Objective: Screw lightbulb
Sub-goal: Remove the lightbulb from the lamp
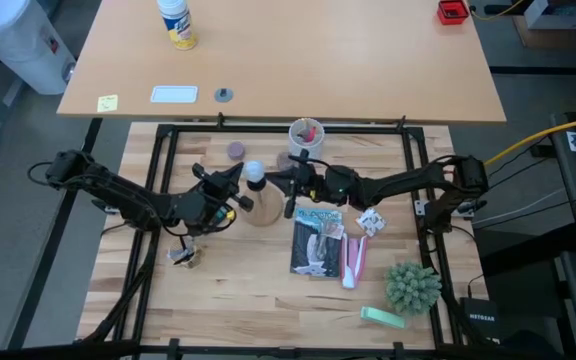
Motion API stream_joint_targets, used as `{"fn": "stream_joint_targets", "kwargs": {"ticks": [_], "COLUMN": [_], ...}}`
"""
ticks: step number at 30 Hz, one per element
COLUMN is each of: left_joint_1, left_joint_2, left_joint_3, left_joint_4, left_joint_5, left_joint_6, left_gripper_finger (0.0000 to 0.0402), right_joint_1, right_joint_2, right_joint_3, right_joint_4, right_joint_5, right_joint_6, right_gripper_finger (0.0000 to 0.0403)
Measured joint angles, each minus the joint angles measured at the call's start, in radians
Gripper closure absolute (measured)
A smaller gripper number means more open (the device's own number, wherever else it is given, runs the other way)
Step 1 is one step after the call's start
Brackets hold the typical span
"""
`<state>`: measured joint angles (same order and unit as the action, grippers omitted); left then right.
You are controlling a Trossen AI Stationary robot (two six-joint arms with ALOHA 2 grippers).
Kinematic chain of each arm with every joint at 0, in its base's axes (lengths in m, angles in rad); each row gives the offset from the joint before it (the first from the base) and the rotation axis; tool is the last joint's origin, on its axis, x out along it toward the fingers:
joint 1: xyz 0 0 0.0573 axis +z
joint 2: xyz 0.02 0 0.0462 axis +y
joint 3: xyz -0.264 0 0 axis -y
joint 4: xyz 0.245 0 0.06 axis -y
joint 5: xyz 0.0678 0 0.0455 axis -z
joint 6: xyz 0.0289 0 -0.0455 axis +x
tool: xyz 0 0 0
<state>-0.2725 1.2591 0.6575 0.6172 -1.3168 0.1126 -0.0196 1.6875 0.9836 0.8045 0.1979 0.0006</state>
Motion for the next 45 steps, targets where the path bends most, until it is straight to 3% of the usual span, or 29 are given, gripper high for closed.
{"fn": "stream_joint_targets", "kwargs": {"ticks": [22, 45], "left_joint_1": [-0.049, -0.061], "left_joint_2": [-0.001, 0.0], "left_joint_3": [0.0, 0.0], "left_joint_4": [-0.003, 0.0], "left_joint_5": [0.026, 0.013], "left_joint_6": [-0.038, -0.053], "left_gripper_finger": [0.04, 0.04], "right_joint_1": [-0.002, -0.01], "right_joint_2": [0.033, 0.034], "right_joint_3": [-0.002, -0.002], "right_joint_4": [0.052, 0.076], "right_joint_5": [0.144, 0.089], "right_joint_6": [0.018, 0.017], "right_gripper_finger": [0.0386, 0.0386]}}
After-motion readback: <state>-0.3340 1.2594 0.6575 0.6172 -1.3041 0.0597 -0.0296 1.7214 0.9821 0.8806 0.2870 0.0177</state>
